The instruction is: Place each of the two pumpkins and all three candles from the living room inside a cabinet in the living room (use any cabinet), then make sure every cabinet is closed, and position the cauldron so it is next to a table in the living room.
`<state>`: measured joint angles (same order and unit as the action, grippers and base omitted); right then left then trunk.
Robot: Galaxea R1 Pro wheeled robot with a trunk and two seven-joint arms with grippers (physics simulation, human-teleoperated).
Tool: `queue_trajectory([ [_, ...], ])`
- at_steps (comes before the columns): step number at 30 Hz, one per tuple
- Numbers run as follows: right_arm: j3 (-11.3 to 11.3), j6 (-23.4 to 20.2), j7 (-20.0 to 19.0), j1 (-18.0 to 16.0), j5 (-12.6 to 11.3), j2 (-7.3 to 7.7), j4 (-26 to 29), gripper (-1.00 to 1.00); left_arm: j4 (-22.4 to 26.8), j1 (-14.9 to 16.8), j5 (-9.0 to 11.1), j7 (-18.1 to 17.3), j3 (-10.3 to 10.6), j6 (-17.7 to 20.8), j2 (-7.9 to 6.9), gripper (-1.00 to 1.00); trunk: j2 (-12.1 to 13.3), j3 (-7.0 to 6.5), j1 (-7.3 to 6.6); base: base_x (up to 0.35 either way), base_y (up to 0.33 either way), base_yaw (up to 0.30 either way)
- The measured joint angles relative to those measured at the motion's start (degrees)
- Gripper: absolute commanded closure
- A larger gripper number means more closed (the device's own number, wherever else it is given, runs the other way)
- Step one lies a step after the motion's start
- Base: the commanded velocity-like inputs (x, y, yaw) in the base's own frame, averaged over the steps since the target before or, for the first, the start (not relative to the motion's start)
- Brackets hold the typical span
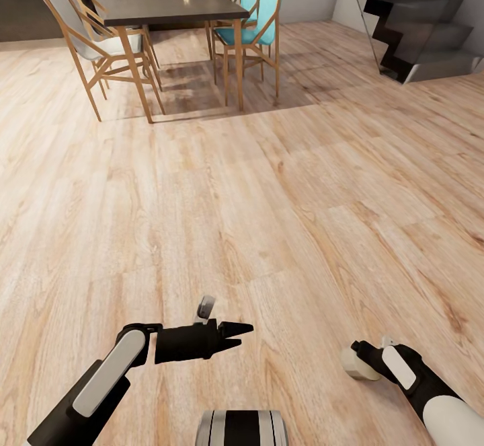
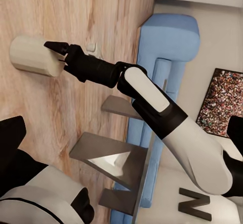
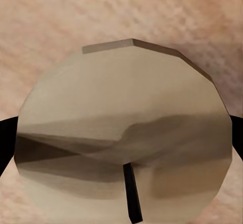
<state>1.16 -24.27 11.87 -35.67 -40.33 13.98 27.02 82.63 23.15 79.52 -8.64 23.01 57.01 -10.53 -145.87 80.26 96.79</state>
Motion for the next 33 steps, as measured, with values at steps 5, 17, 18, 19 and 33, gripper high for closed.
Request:
queue_trajectory([
  [5,0.0,-0.03,0.0,0.01,0.04,0.0,0.0,1.0,0.01,0.0,0.11,0.0,-0.03,0.0,-0.05,-1.0,0.0,0.0,0.0,0.0,0.0,0.0],
  [17,0.0,0.0,0.02,0.01,-0.01,0.0,0.01,1.0,-0.01,0.0,0.15,0.0,-0.04,0.0,-0.07,-1.0,0.1,-1.77,-0.21,0.0,0.0,0.0],
  [18,0.0,0.02,0.02,0.0,-0.01,0.0,0.01,1.0,-0.01,-0.01,0.15,0.0,-0.04,0.0,-0.07,-1.0,0.12,-1.99,-0.24,0.0,0.0,0.0],
  [19,0.0,0.01,0.02,-0.01,-0.02,0.0,0.01,1.0,-0.01,0.0,0.15,0.0,-0.04,0.0,-0.07,-1.0,0.13,-2.21,-0.26,0.0,0.0,0.0],
  [33,0.06,-0.28,-0.77,-0.03,0.07,-0.05,0.69,1.0,-0.27,-0.01,0.06,0.0,-0.12,0.0,-0.07,-1.0,0.32,-5.31,-0.62,0.0,0.0,0.0],
])
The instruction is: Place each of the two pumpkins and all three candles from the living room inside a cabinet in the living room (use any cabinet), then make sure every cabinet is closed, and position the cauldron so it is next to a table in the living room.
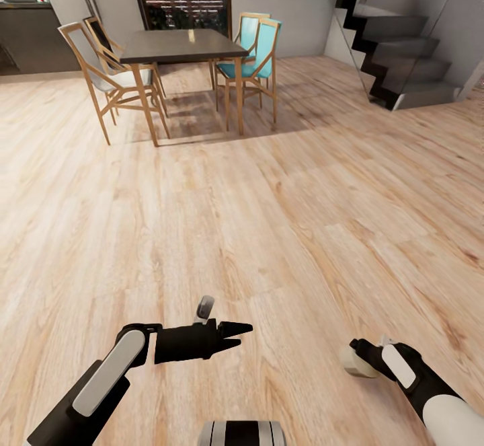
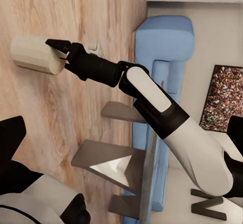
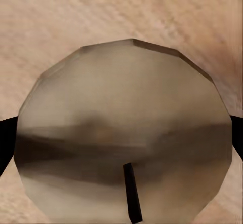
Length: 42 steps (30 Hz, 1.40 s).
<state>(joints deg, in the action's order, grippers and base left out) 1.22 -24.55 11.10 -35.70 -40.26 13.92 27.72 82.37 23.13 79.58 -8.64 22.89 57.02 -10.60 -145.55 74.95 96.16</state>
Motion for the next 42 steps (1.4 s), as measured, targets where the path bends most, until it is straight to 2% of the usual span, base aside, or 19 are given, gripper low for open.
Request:
queue_trajectory([
  [16,0.05,-0.43,-0.08,0.0,-0.02,-0.03,0.55,1.0,0.0,-0.01,0.09,0.0,-0.69,0.0,0.0,-1.0,0.21,-3.55,-0.41,0.0,0.0,0.0],
  [24,-0.01,-0.5,0.04,0.0,-0.02,-0.04,2.5,1.0,0.0,-0.02,0.1,0.0,-0.73,0.0,-0.36,-1.0,0.32,-5.32,-0.62,0.0,0.0,0.0],
  [42,0.0,-0.61,0.05,0.01,-0.01,-0.04,2.66,1.0,0.0,0.01,0.08,0.0,-0.8,0.0,-0.82,-1.0,0.56,-9.31,-1.08,0.0,0.0,0.0],
])
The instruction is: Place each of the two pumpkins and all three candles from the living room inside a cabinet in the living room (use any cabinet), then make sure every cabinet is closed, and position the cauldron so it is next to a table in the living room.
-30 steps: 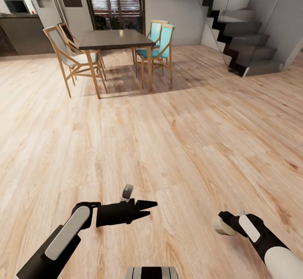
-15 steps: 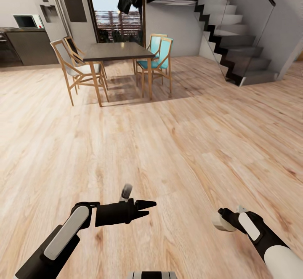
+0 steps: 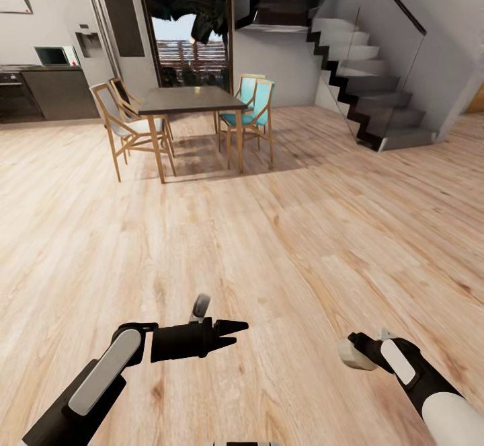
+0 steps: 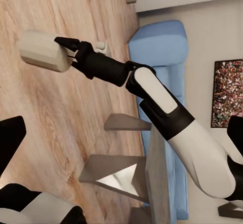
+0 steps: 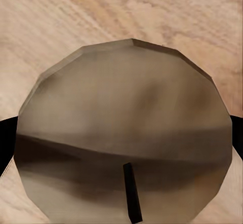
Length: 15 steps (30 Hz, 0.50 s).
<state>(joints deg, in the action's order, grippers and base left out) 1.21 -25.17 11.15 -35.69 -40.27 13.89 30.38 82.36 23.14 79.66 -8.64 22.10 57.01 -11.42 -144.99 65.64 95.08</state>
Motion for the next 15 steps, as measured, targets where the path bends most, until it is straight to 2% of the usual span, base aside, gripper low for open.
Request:
queue_trajectory([
  [15,0.07,-0.01,0.0,0.0,-0.08,0.07,0.0,1.0,0.0,-0.01,0.03,0.0,0.0,0.0,0.02,-1.0,0.2,-3.33,-0.39,0.0,0.0,0.0],
])
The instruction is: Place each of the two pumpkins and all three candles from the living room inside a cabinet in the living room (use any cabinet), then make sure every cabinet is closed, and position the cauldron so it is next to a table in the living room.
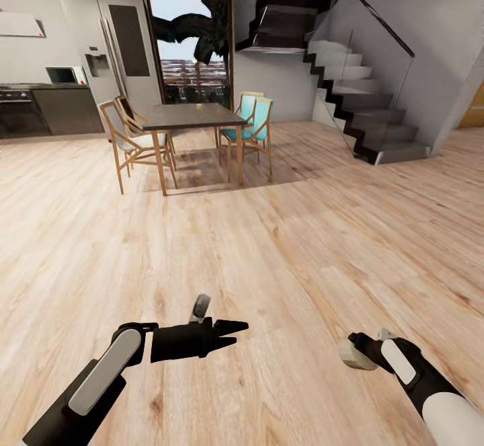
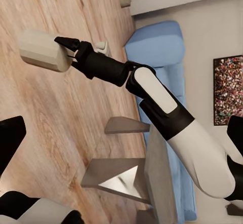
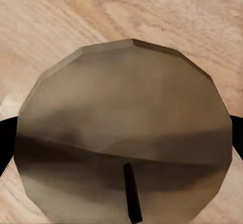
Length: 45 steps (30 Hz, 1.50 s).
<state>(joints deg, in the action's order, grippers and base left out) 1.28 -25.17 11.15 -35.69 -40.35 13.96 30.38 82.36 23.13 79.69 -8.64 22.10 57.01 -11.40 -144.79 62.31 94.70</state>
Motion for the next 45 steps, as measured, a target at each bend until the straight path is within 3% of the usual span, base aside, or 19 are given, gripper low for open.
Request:
queue_trajectory([
  [3,0.0,0.01,0.0,0.0,-0.01,0.01,0.0,1.0,0.0,0.02,0.05,0.0,0.0,0.0,-0.05,-1.0,0.04,-0.67,-0.08,0.0,0.0,0.0],
  [11,-0.01,0.0,0.0,0.01,-0.03,0.05,-0.02,1.0,0.0,0.02,-0.15,0.01,0.0,0.0,-0.72,-1.0,0.04,-0.67,-0.09,0.068,0.0,-0.181],
  [45,-0.01,-0.01,-0.08,0.02,-0.01,-0.16,-0.03,1.0,0.0,0.01,-0.06,0.0,0.0,0.0,-0.87,-1.0,0.05,-0.93,-0.11,0.334,0.001,-0.088],
])
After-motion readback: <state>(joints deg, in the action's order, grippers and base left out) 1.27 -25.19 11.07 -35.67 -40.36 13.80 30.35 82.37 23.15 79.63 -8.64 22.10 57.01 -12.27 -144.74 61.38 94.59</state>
